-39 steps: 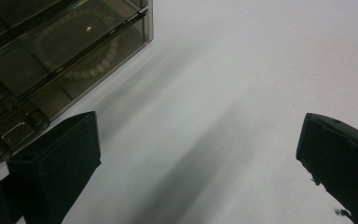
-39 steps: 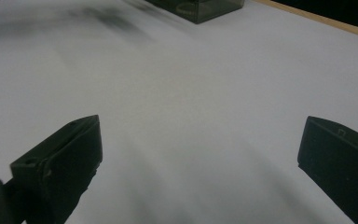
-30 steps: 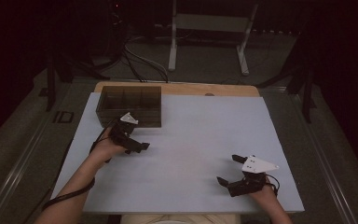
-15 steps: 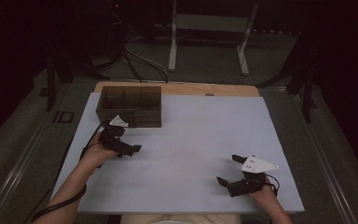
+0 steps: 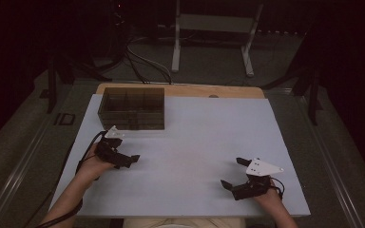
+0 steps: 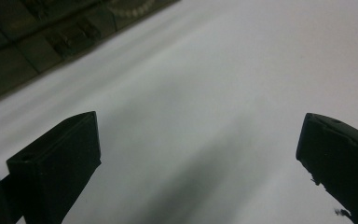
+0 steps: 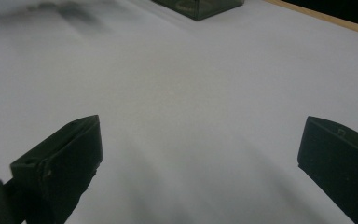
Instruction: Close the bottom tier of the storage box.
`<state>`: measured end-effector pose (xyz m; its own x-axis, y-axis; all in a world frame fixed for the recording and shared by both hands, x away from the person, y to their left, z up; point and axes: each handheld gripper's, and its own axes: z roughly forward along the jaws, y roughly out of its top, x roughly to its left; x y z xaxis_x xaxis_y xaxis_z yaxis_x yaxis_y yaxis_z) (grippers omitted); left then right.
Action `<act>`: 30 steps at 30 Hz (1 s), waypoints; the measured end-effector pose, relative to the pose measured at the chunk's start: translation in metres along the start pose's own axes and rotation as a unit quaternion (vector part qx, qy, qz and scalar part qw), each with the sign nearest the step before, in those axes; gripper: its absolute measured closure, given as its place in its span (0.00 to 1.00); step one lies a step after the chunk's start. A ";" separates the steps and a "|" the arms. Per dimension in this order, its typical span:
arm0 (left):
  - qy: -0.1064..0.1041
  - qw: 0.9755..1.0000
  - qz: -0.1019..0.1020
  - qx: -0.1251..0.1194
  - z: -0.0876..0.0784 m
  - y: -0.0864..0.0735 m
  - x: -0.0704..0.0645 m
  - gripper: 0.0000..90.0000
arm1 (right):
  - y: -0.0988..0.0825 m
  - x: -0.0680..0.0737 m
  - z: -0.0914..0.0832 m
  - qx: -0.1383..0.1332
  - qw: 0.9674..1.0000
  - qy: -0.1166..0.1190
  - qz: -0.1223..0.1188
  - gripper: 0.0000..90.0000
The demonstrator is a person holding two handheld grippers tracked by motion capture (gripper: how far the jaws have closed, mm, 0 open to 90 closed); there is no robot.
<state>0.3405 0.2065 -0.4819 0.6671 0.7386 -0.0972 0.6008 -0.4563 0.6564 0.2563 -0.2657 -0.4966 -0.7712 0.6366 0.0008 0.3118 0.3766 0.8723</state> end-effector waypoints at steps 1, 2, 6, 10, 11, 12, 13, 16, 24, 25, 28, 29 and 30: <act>0.002 1.000 0.000 -0.001 0.000 -0.002 -0.001 0.01 | 0.000 0.000 0.000 0.000 1.000 0.000 0.000 0.00; 0.002 1.000 0.001 0.002 -0.001 -0.004 -0.001 0.01 | 0.000 0.000 0.000 0.000 1.000 0.000 0.000 0.00; 0.005 1.000 0.002 -0.002 -0.002 -0.010 -0.003 0.01 | 0.000 0.000 0.000 0.000 1.000 0.000 0.001 0.00; 0.009 1.000 0.014 -0.007 -0.002 -0.017 -0.007 0.01 | 0.000 0.000 0.001 0.000 1.000 0.000 0.001 0.00; 0.014 1.000 0.019 -0.007 -0.002 -0.019 -0.008 0.01 | 0.000 0.000 0.001 0.001 1.000 0.000 0.001 0.00; 0.017 1.000 0.019 -0.007 -0.001 -0.020 -0.009 0.01 | 0.000 0.000 0.001 0.001 1.000 0.000 0.000 0.00; 0.019 1.000 0.020 -0.006 -0.001 -0.022 -0.009 0.01 | 0.000 0.000 0.001 0.001 1.000 0.000 0.000 0.00; 0.026 0.999 0.020 -0.010 0.000 -0.028 -0.012 0.01 | 0.000 0.000 0.001 0.002 1.000 0.000 0.000 0.00; 0.041 0.999 0.004 -0.035 -0.002 -0.042 -0.020 0.01 | 0.000 0.000 0.002 0.005 1.000 0.000 -0.003 0.00; 0.040 0.999 -0.002 -0.034 -0.003 -0.043 -0.020 0.01 | 0.000 0.001 0.002 0.005 1.000 0.000 -0.003 0.00; 0.049 0.998 -0.001 -0.034 -0.003 -0.049 -0.022 0.01 | 0.000 0.001 0.002 0.006 1.000 0.000 -0.003 0.00; 0.052 0.998 0.002 -0.036 -0.005 -0.051 -0.024 0.01 | -0.001 0.001 0.002 0.006 1.000 0.000 -0.003 0.00; 0.055 0.998 0.000 -0.038 -0.006 -0.053 -0.024 0.01 | -0.001 0.001 0.002 0.006 1.000 0.000 -0.003 0.00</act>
<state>0.2900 0.2155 -0.5097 0.6117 0.7909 -0.0179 0.5630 -0.4194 0.7121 0.2566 -0.2640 -0.4981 -0.7732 0.6341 -0.0049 0.3138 0.3893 0.8660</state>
